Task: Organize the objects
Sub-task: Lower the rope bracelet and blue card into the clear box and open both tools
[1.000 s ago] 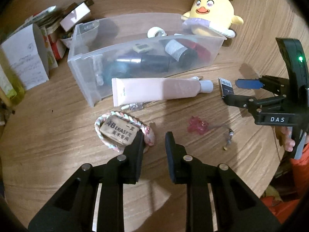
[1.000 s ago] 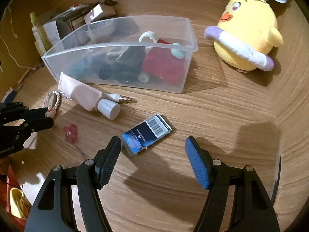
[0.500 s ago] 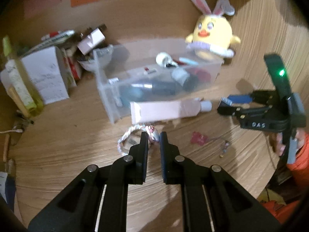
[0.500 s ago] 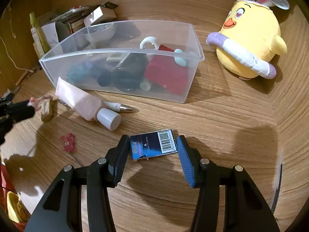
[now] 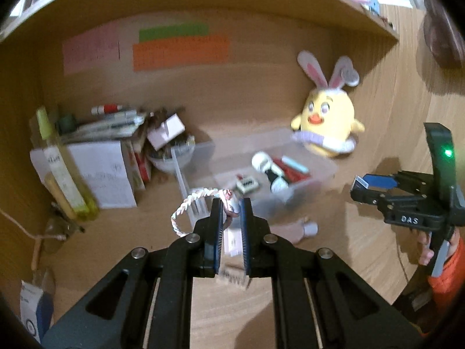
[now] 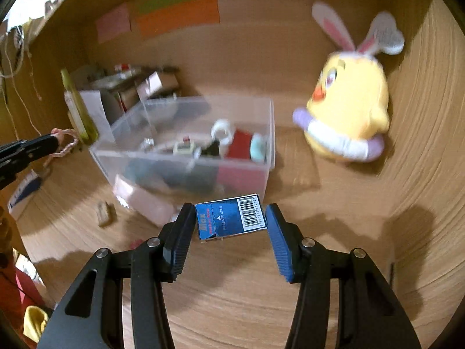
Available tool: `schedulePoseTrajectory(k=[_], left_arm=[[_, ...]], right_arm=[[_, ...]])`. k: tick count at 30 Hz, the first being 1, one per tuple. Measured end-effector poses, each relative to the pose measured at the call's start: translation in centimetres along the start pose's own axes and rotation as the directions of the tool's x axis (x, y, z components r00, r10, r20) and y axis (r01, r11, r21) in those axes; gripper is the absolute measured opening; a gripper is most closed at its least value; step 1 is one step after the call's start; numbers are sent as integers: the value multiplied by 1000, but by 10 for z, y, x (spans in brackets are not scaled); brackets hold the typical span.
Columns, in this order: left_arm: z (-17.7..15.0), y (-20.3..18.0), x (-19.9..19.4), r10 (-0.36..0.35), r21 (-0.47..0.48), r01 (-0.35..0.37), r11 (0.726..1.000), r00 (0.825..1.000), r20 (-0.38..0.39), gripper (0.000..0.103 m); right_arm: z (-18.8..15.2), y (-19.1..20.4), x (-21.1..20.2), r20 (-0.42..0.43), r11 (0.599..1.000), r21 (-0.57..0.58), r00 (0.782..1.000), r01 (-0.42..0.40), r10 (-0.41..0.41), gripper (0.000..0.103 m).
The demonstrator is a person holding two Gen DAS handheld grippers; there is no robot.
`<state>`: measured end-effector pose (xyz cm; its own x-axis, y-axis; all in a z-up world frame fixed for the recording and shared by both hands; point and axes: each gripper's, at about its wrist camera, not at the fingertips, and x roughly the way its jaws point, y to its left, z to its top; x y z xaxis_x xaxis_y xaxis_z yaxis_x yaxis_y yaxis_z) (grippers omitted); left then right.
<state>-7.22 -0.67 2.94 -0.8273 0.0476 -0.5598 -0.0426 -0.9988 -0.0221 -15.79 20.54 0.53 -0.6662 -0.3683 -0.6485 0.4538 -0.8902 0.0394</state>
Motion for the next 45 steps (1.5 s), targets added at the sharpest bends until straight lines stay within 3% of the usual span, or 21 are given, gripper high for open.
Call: schedulePoseTrajectory(k=[5,9,14,17,20,25,30,32,34,38,45], left_arm=[[24,0,9,-7,-7,7,1000,1000,29,11],[39,-2,32,-28,-12,28,1000,1000,-2,11],[44,-5,78,-46,-31,44,999,996,-82,11],[42,-2,107,-93,-73,83,994,984,-153,11],[39,-2,128,-92,-84,76,994,977,-195,11],[32,-2,146,-101,-85,84,993,969,-223,11],[30,-2,148,-117,-79,101,992,966,-231,11],[30,-2,147,-121,-74,106,992,966,-230,16],[30,-3,142,-114,-68,101,993,970,-215,28],[34,-4,131,-100,-57,91,994,977,-187,36],[43,1,91,-74,-41,70,997,993,-97,72]], right_arm=[[29,6,-8,72,1000,1,997,-15,15,47],[48,11,2,76,1000,-5,997,-11,11,47],[66,13,38,19,1000,4,1000,-18,18,47],[70,13,63,-32,1000,5,999,-10,11,47],[71,15,84,-73,1000,-10,997,4,-4,47],[68,18,110,-112,998,-57,993,39,-46,47],[66,18,125,-146,998,-57,989,27,-35,47],[65,19,127,-155,998,-56,987,30,-39,47],[65,19,129,-171,998,-56,985,23,-32,48],[65,18,120,-165,999,-45,986,14,-21,56],[70,21,75,-81,998,-60,997,6,-10,65]])
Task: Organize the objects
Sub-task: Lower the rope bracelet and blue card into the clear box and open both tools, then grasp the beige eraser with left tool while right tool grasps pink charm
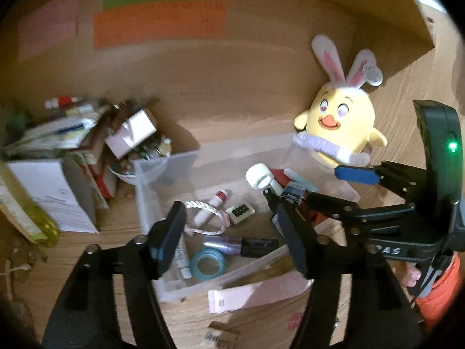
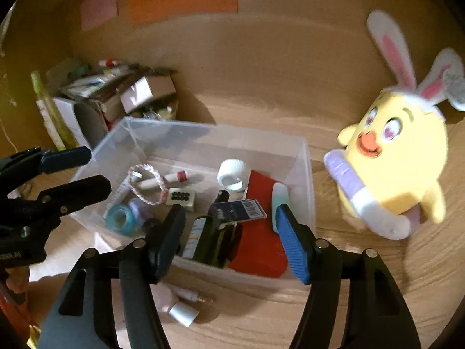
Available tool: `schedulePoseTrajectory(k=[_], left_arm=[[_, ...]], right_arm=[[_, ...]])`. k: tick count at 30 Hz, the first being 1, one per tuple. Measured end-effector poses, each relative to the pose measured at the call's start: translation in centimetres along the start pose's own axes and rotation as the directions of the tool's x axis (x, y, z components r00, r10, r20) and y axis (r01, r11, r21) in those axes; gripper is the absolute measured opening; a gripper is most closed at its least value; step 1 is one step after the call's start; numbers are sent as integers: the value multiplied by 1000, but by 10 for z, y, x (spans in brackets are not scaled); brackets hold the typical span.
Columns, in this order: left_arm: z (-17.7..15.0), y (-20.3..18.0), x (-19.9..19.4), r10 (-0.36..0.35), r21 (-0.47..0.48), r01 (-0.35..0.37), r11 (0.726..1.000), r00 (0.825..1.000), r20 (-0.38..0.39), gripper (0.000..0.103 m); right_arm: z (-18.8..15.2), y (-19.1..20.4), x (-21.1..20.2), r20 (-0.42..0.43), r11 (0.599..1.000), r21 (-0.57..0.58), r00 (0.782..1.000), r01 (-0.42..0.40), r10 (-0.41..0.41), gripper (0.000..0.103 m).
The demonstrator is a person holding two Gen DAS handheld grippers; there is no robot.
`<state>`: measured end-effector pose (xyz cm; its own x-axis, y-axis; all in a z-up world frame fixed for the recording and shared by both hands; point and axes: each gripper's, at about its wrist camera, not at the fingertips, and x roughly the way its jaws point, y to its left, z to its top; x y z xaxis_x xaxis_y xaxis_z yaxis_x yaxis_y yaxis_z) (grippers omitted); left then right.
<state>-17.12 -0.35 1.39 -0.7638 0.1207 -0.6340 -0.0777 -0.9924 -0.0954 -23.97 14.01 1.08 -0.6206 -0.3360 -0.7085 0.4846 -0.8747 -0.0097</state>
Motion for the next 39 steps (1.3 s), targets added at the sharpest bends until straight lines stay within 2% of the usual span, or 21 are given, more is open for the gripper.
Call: schedulePoseTrajectory(k=[1,4,8,13,22,25,26,28,32,35,37,38,39], left_arm=[[-1,1,-8,7,5,-7,1000,1000,14,79],[-8,5,-23,27,20,-27,999,999,27,92],[-25,7,-32,35,33,-35,999,999,-6,95],[-54,11,-30,71,49,-68,996,995,-68,95],[-102,13,-16,49,31,-44,999,982,-184,95],[-111,12,-12,41,34,-35,999,977,-209,95],[-115,11,-11,39,36,-32,999,975,-218,94],[-118,10,-9,33,41,-24,999,972,-232,76],[-123,9,-3,16,35,-7,999,967,-255,72],[-123,12,4,6,22,0,1000,963,-271,64],[-123,13,7,8,19,-3,1000,962,-272,57],[-122,12,8,16,23,-10,1000,962,-271,53],[-122,12,8,15,25,-9,1000,963,-268,44]], right_arm=[[0,1,-6,11,1000,-1,1000,-4,4,66],[-8,5,-29,55,1000,-17,998,-21,22,67],[-20,15,-45,77,998,-59,997,-19,23,67],[-42,24,-48,53,996,-63,996,-67,71,67],[-95,43,-28,-74,983,-58,983,-172,167,67],[-107,55,-17,-119,978,-81,976,-193,182,63],[-110,59,-13,-137,974,-82,971,-210,197,60],[-112,63,-7,-161,969,-83,963,-233,218,54],[-115,72,3,-192,967,-98,958,-234,212,40],[-114,77,4,-189,970,-112,963,-217,194,34],[-113,78,5,-186,972,-119,966,-204,180,29],[-113,80,5,-182,974,-125,969,-189,165,23],[-114,80,5,-179,975,-126,971,-184,160,19]])
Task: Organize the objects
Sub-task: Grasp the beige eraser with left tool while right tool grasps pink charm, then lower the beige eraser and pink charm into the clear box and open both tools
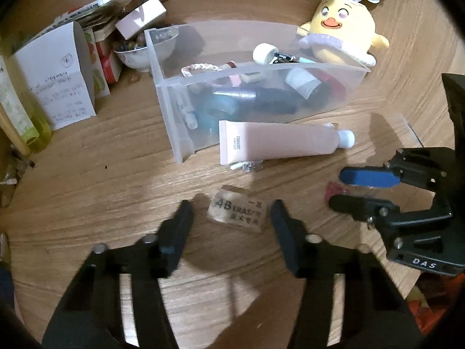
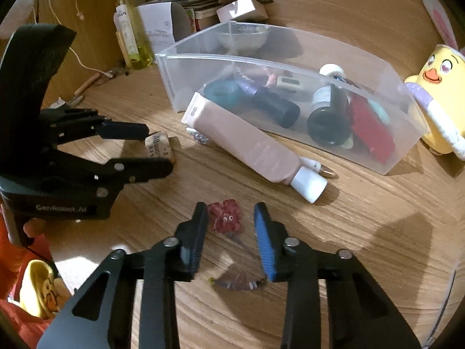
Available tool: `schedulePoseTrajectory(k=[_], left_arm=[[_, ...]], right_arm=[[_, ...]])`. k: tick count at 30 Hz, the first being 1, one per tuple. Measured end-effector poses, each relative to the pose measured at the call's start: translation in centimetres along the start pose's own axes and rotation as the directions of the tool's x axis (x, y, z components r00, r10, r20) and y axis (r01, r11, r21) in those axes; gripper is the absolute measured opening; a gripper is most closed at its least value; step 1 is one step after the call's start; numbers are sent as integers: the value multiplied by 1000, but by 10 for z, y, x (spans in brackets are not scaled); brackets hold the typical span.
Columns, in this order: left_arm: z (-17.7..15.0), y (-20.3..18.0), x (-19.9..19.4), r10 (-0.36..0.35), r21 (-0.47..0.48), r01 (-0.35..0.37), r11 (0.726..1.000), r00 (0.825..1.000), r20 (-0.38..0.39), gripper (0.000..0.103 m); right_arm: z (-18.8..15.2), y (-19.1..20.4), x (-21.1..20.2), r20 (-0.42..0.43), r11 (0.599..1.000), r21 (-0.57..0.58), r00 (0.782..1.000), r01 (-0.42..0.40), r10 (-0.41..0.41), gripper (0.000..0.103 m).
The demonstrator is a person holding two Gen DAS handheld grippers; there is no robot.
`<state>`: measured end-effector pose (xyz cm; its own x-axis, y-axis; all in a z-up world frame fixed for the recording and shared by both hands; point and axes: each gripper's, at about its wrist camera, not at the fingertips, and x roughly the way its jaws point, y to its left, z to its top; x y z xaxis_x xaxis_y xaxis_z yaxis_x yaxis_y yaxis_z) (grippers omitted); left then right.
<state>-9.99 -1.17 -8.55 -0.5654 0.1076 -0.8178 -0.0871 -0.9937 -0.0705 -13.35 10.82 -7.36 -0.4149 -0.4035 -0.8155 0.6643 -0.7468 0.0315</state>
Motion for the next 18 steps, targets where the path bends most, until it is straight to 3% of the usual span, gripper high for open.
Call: schedulePoseTrajectory(k=[8,18], left_arm=[[-2,4,-7,-18,-25,18,1000,1000,25,42],[13,3,-42,-16,-69,27,997,988,155,42]], right_arm=[[-4,-7,-8,39,999,46,999,6,-7,18],[10,-35,-64,199,992,125,978,36,-61,18]])
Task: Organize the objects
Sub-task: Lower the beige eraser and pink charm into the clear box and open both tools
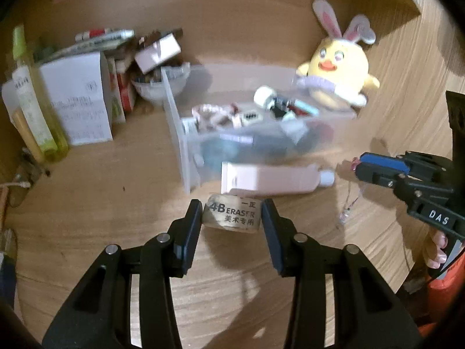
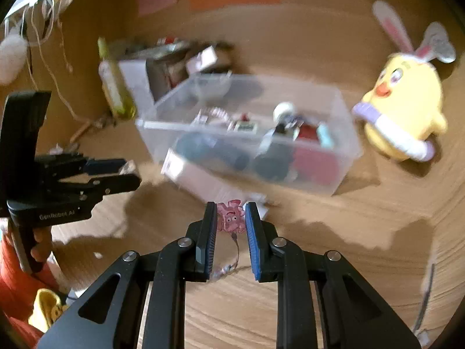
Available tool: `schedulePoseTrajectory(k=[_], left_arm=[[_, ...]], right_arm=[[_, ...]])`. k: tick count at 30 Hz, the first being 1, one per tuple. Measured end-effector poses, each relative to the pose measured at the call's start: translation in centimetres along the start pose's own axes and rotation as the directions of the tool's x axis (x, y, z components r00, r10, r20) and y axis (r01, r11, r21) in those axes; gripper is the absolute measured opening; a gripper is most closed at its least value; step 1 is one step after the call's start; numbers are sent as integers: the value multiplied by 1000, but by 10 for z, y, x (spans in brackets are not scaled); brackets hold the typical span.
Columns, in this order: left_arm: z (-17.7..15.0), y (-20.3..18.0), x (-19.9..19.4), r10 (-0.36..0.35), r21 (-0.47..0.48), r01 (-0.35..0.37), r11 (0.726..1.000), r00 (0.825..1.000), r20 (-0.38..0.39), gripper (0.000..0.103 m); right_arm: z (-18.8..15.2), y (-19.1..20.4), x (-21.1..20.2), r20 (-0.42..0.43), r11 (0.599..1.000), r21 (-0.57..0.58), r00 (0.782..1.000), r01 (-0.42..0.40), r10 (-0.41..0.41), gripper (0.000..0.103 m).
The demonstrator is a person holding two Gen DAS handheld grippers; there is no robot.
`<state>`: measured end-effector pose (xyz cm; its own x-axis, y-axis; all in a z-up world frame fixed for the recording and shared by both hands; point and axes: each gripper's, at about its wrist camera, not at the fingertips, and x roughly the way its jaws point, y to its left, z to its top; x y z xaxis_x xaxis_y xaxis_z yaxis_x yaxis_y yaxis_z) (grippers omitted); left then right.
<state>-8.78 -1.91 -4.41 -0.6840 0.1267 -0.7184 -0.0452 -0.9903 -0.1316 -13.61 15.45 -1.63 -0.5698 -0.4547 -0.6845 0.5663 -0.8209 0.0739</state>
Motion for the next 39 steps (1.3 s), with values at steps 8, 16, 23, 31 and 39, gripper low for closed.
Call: schedulePoseTrajectory(k=[8,16,23,31,39], left_arm=[[38,-3,-13,-12,-23,14,1000,996,92,42],[74,-6,-16,-12,-13,14,1000,990,143,42],[97,-6,6,2,-5,-2,1000,993,121,42],[93,1,59,19,0,-19,1000,1000,-1,42],[89,2,72,2,20,-1,1000,1000,-30,42]], right_arm=[[39,-24,-40,147,999,35,988,31,-35,18],[84,-27,-48,224,998,13,972,66,-68,18],[109,-33,-7,172,995,11,980,103,-103,18],[98,-52,57,-3,995,29,996,93,-93,18],[84,-63,91,-108,995,34,990,96,-92,18]])
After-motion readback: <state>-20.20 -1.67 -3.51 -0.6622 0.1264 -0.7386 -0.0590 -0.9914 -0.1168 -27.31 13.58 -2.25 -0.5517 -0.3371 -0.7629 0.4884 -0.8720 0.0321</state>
